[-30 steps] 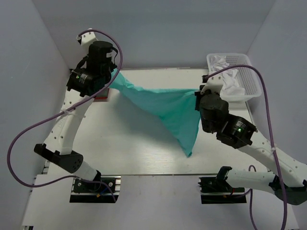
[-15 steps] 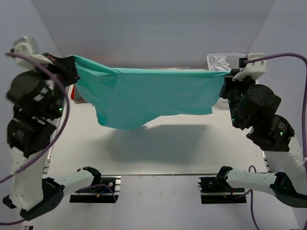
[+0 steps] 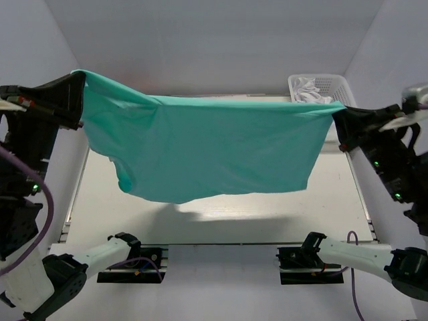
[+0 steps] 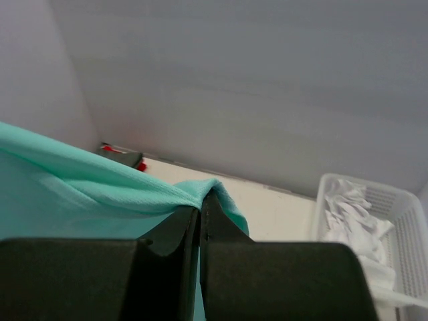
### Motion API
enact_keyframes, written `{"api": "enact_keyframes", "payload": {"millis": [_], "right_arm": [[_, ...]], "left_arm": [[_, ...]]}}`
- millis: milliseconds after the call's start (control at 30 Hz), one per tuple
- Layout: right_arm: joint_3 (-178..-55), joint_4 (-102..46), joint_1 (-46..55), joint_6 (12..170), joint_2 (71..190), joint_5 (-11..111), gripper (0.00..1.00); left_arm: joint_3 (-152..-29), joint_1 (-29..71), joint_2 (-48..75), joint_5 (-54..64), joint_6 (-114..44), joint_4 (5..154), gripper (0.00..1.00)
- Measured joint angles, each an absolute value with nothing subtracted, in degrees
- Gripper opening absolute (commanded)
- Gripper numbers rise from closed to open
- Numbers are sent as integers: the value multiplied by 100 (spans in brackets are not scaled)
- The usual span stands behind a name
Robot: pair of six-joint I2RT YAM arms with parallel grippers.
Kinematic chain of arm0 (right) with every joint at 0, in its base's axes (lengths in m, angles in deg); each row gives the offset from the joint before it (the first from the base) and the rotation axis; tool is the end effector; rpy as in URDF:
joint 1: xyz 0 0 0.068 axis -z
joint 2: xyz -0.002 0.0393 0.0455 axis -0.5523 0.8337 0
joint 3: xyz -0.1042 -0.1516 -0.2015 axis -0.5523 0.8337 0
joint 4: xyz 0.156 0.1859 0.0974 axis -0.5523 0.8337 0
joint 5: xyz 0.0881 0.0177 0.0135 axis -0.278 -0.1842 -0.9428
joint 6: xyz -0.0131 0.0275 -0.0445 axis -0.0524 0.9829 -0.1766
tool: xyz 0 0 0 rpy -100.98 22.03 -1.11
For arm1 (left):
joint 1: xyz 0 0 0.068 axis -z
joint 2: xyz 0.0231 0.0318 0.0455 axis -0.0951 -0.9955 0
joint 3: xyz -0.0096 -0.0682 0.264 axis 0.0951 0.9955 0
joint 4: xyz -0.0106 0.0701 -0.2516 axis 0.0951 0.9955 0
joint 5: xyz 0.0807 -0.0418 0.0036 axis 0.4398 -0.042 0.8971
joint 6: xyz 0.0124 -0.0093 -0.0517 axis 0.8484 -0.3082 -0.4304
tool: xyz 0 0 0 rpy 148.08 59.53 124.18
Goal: Fold and stack the t-shirts
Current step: Flatten out the tshirt
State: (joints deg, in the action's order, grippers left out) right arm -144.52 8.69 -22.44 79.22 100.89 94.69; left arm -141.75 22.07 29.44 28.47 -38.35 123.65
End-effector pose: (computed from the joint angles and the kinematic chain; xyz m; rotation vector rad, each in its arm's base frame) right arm 0.0481 0.0332 0.5774 -0.1660 1.3528 0.3316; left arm 0.0434 -0.0121 0.6273 -0.1025 1.2224 -0.4829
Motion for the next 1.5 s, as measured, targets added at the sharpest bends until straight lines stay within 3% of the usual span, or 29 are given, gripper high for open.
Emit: {"api": "enact_keyframes", "payload": {"millis": [333, 467, 600, 700, 933, 1233, 1500], "right_arm": [[-13980, 895, -2240, 8134, 9291, 8615, 0], [-13455, 589, -2240, 8202, 9280, 9059, 0], [-12443, 80, -2242, 8199, 9389, 10379, 0], [-11910, -388, -2225, 8188, 9877, 11513, 0], [-10579, -1144, -1717, 8307, 10972, 12068, 0], [-10730, -1669, -24, 8722, 12954, 11301, 0], [-11597, -1859, 978, 8674, 14631, 10164, 0]], "left_arm": [[-14521, 2203, 3215, 1793, -3827, 12263, 0], [-14094, 2203, 3281, 1756, -3897, 12011, 0], [-13301, 2203, 3187, 1944, -4082, 11874, 0], [-12938, 2203, 2791, 2257, -4222, 11843, 0], [-11727, 2203, 1331, 3306, -4585, 11712, 0], [-11408, 2035, -446, 4147, -4828, 11397, 0], [-12250, 1571, -2157, 4047, -4876, 10827, 0]]}}
